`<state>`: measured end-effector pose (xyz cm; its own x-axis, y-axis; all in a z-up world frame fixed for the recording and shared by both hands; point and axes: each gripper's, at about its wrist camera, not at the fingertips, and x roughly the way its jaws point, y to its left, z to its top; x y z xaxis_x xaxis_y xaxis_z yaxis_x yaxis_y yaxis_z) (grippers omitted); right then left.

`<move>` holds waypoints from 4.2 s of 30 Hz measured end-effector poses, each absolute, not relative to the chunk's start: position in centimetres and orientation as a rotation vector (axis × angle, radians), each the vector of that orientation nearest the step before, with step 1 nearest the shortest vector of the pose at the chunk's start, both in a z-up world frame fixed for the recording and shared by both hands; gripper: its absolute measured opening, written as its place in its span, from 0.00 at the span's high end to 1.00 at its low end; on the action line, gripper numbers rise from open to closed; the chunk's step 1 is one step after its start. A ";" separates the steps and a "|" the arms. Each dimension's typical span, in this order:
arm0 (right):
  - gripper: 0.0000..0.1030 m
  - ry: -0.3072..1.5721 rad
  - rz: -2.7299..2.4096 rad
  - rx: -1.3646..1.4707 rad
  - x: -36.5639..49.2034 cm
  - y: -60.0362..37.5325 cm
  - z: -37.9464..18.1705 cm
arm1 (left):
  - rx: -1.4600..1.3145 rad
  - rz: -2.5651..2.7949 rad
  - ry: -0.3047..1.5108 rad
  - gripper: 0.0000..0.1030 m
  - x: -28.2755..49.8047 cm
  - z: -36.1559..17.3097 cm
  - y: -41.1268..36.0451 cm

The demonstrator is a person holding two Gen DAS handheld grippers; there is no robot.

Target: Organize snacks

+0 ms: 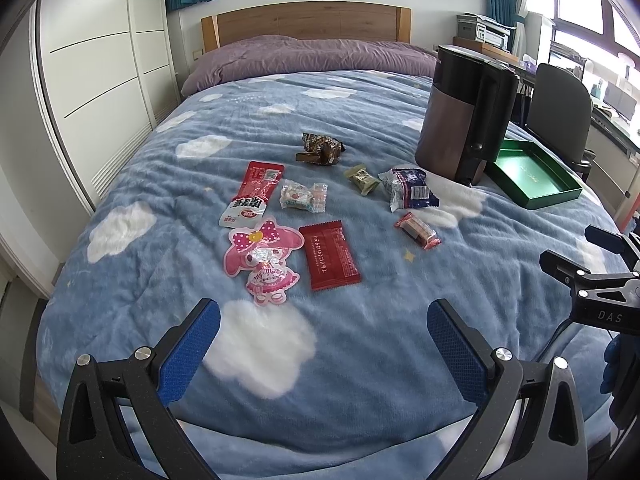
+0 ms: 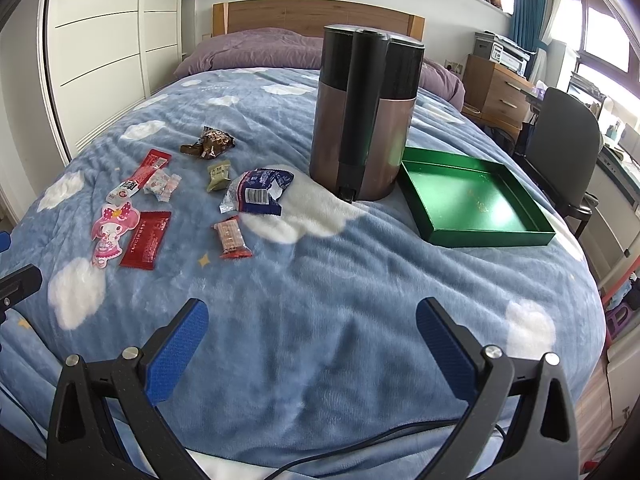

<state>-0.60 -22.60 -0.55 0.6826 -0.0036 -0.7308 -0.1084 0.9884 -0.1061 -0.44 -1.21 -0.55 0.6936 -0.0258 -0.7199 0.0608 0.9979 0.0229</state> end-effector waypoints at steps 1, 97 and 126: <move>0.00 0.818 0.060 -0.145 -0.6 -22.6 -0.5 | 0.046 -0.048 0.803 0.01 -0.4 -0.6 -1.2; 0.00 1.086 0.259 -0.178 14.9 -13.3 -12.0 | -0.060 0.154 1.208 0.01 16.8 -14.7 6.9; 0.50 1.096 0.347 -0.015 14.9 -14.5 -11.8 | -0.072 0.040 1.173 0.84 17.7 -11.3 6.2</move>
